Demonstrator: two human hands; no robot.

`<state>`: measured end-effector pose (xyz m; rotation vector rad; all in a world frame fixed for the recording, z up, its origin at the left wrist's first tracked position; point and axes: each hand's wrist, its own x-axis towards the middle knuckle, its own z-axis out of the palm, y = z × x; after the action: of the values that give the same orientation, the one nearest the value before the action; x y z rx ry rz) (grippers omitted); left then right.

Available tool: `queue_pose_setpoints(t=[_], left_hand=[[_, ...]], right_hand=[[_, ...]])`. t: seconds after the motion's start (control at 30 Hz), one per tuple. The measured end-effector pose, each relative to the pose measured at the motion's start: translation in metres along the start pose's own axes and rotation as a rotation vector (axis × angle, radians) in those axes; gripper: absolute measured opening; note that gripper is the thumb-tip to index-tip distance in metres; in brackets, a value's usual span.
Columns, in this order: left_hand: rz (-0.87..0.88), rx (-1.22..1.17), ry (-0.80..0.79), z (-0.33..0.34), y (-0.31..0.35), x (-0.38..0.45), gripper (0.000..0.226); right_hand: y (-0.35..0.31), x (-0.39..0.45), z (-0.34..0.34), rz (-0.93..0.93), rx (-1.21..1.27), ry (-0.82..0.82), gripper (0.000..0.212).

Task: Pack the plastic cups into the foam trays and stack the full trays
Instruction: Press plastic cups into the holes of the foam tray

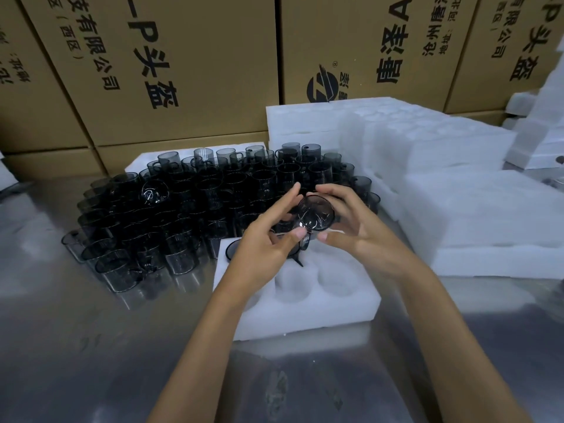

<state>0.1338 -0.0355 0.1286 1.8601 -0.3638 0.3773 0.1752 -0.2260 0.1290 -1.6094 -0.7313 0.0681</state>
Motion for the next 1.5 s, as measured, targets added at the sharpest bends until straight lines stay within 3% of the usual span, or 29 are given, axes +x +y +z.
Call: queue_pose_setpoints(t=[0.13, 0.27, 0.47, 0.6, 0.77, 0.93, 1.17, 1.37, 1.5], left_hand=[[0.008, 0.003, 0.013, 0.015, -0.002, 0.003, 0.059], [-0.029, 0.133, 0.054, 0.027, -0.006, 0.005, 0.067], [-0.058, 0.399, 0.043, 0.029, -0.012, 0.006, 0.06], [-0.063, 0.528, 0.058, 0.03, -0.014, 0.006, 0.063], [0.006, 0.762, 0.032, 0.032, -0.014, 0.004, 0.063], [-0.009, 0.745, 0.02, 0.03, -0.018, 0.003, 0.048], [-0.105, 0.975, -0.066, 0.031, -0.022, 0.003, 0.043], [-0.133, 0.925, -0.042, 0.031, -0.019, 0.002, 0.042], [-0.106, 0.893, 0.007, 0.031, -0.018, -0.001, 0.038]], right_hand=[[0.002, -0.006, -0.016, -0.007, 0.063, -0.019, 0.06], [0.01, -0.006, -0.023, 0.057, 0.09, 0.001, 0.05], [0.023, -0.002, -0.019, 0.144, 0.057, 0.159, 0.027], [0.027, 0.0, -0.01, 0.151, 0.109, 0.228, 0.026], [0.03, 0.002, -0.01, 0.178, -0.001, 0.29, 0.029], [0.036, 0.001, -0.01, 0.198, -0.06, 0.283, 0.029], [0.043, -0.001, -0.011, 0.288, -0.132, 0.183, 0.026], [0.047, 0.008, -0.011, 0.331, 0.02, 0.392, 0.018], [0.053, 0.028, -0.01, 0.484, 0.063, 0.351, 0.032]])
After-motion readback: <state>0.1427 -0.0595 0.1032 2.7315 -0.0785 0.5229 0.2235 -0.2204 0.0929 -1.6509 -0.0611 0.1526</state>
